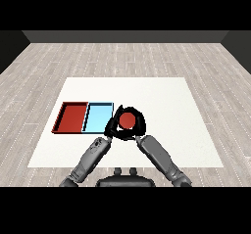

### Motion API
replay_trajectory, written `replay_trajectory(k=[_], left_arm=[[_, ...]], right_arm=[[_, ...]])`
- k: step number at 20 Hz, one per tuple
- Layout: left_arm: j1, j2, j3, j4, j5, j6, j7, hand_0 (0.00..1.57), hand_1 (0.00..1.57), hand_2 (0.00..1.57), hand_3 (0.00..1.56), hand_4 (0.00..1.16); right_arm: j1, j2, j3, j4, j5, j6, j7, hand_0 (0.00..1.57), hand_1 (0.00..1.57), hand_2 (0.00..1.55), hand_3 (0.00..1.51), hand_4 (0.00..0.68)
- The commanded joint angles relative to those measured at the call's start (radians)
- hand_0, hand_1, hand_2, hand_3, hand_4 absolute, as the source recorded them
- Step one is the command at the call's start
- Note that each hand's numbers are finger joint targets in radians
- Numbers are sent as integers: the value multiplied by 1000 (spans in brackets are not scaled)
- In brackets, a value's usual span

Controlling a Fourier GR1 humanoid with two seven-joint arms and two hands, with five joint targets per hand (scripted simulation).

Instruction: Pick the red can and put it in the red box

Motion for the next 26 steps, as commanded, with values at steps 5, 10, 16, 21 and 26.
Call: replay_trajectory(k=[5,10,16,21,26], left_arm=[[-49,-3,-63,48,91,176,-43,0,0,0,0,661],[-1,-3,-119,61,137,301,-104,1571,1571,1569,1491,1126],[-49,-3,-131,78,143,345,-54,1571,1571,1559,1477,1122],[-62,-3,-107,62,159,360,-101,1571,1571,1560,1478,1136],[-43,-3,-65,47,152,328,-209,1571,1571,1571,1513,1147]], right_arm=[[23,2,47,18,1,-11,-41,1512,1512,1461,1403,642],[-53,2,35,78,-34,-13,-36,1509,1509,1454,1394,649],[-52,2,72,35,-21,-59,-16,1484,1484,1445,1391,646],[13,2,59,-63,20,-44,65,1498,1498,1444,1393,646],[-12,-14,24,26,17,-31,78,923,923,935,532,0]])
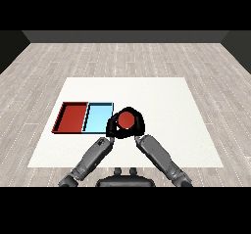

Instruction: Pick the red can and put it in the red box

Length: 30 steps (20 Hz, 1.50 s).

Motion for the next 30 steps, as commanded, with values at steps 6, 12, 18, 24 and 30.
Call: replay_trajectory(k=[6,12,18,24,30], left_arm=[[32,-12,-5,-61,-18,27,-53,1571,1571,1571,1513,1147],[-36,-12,-65,33,90,78,-125,1571,1571,1571,1496,1135],[24,-12,-34,-22,-25,69,-89,1571,1571,1571,1483,1134],[-22,-12,59,-39,-82,69,-9,1571,1571,1571,1456,1132],[34,43,104,-125,-118,24,30,1571,1571,1562,1468,1128]], right_arm=[[20,12,-15,57,95,35,62,0,0,0,0,0],[-30,-11,-68,-15,89,34,192,0,0,0,0,0],[36,3,-96,-39,109,78,169,0,0,0,0,0],[204,-17,-69,-121,42,117,73,0,0,0,0,0],[253,-86,-155,-289,47,178,130,0,0,0,0,0]])
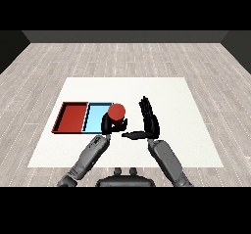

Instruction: Pick the red can and put it in the red box

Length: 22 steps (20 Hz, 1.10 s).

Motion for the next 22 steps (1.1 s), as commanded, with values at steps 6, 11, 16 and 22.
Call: replay_trajectory(k=[6,11,16,22], left_arm=[[-48,116,166,-26,-4,-56,78,1571,1571,1571,1480,1133],[25,244,231,-107,-9,-82,132,1571,1571,1571,1486,1125],[77,398,288,-82,-57,-111,171,1571,1571,1571,1490,1120],[-67,485,311,256,-140,-101,319,1571,1571,1555,1496,1111]], right_arm=[[171,-139,-187,-166,-125,149,-11,0,0,0,0,0],[303,-139,-208,-162,-121,157,-64,0,0,0,0,0],[305,-172,-254,-197,-134,154,7,0,0,0,0,0],[320,-185,-305,-122,-195,228,-33,0,0,0,0,0]])
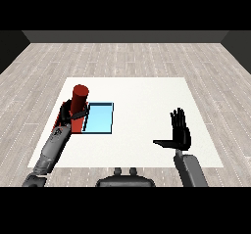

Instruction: Pick the red can and put it in the red box

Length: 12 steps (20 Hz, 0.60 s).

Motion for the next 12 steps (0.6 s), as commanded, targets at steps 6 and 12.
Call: replay_trajectory(k=[6,12], left_arm=[[-99,96,31,524,-75,-102,57,1571,1571,1524,1430,1022],[-211,57,3,822,-153,-101,123,632,632,598,0,771]], right_arm=[[-69,21,-37,115,-3,5,-18,0,0,0,0,0],[-88,22,-45,176,32,7,-62,0,0,0,0,0]])
